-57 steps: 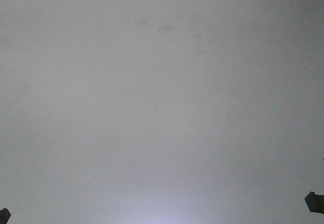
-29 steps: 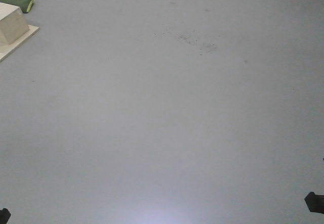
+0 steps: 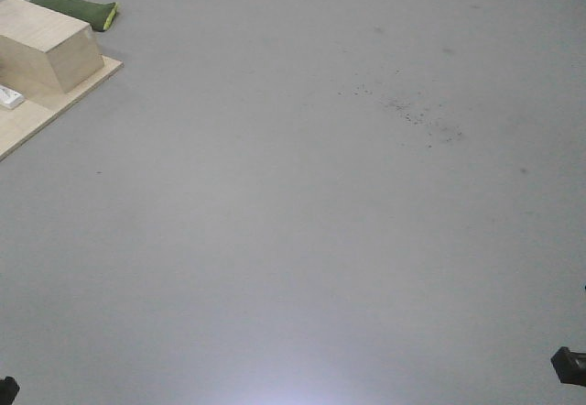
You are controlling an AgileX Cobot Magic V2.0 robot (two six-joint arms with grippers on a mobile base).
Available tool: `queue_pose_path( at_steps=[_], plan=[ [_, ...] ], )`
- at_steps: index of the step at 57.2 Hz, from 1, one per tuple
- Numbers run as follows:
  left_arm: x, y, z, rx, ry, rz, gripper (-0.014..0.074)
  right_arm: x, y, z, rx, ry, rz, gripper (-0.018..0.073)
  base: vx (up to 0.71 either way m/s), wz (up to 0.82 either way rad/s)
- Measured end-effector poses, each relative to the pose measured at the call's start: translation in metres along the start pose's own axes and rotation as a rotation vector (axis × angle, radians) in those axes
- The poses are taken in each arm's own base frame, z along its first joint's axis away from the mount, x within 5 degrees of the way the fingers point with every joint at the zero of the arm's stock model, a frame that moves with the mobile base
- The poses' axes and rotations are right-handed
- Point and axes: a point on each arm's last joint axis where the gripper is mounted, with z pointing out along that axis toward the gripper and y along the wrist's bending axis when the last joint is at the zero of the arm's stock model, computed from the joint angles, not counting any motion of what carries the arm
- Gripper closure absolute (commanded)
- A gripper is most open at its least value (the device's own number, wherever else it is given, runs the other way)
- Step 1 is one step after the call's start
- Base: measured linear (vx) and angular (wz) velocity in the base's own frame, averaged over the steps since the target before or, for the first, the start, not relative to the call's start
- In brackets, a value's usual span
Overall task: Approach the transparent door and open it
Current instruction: 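Drive the base toward the white-framed sliding glass door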
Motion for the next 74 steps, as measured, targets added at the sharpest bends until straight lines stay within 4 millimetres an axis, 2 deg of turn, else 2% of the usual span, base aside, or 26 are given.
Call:
queue_pose_path(
  at_steps=[29,74],
  plan=[
    [0.0000,0.0000,0.0000,0.000,0.000,0.000,0.0594,0.0000,0.0000,0.0000,0.000,0.000,0.000,0.0564,0.57,0.35],
    [0.0000,0.0000,0.0000,0.000,0.000,0.000,0.0594,0.0000,0.0000,0.0000,0.000,0.000,0.000,0.0564,0.57,0.58]
  ],
)
